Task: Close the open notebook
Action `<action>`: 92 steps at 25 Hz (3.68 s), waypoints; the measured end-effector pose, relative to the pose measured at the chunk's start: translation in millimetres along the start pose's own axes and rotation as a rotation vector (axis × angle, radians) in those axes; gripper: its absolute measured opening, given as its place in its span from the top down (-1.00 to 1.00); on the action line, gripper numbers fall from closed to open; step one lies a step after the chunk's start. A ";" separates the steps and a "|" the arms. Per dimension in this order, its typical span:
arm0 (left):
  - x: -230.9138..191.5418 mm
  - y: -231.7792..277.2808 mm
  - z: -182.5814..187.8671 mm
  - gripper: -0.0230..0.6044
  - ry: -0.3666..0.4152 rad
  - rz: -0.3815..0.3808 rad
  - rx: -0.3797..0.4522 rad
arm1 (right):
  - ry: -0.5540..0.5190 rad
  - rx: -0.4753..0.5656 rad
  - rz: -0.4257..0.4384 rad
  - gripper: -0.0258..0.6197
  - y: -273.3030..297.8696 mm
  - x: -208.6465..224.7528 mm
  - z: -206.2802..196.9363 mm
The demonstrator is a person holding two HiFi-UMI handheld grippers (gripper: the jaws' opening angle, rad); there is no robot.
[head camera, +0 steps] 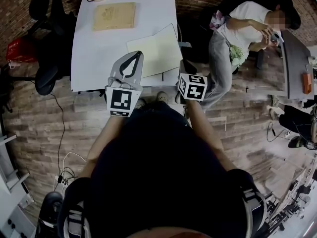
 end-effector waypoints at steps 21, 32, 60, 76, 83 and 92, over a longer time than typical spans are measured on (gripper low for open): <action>-20.6 -57.2 -13.6 0.94 0.004 0.060 0.018 | -0.122 0.063 -0.010 0.85 -10.1 -58.5 7.9; -21.3 -72.0 -14.9 0.94 -0.004 0.086 0.028 | -0.170 0.064 0.005 0.85 -10.9 -75.4 6.4; -16.1 -64.7 -14.0 0.94 0.007 0.118 0.000 | -0.276 0.058 0.117 0.86 -2.8 -107.0 2.5; -23.2 -66.7 -22.8 0.94 0.003 0.132 -0.027 | -0.339 0.040 0.160 0.86 9.4 -126.9 -4.0; -27.1 -69.9 -24.8 0.94 0.004 0.138 -0.034 | -0.349 0.035 0.171 0.85 12.2 -133.8 -7.9; -30.0 -76.8 -27.9 0.94 0.004 0.150 -0.038 | -0.371 0.020 0.182 0.85 15.4 -142.2 -15.2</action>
Point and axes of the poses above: the fingertips, and each gripper's own axes: y forward along the fingers, x to its right, z out of its top, the point moved 4 cm from there along -y, backward along the fingers, and after that the axes turned 4 degrees about y, right-handed, at the moved point
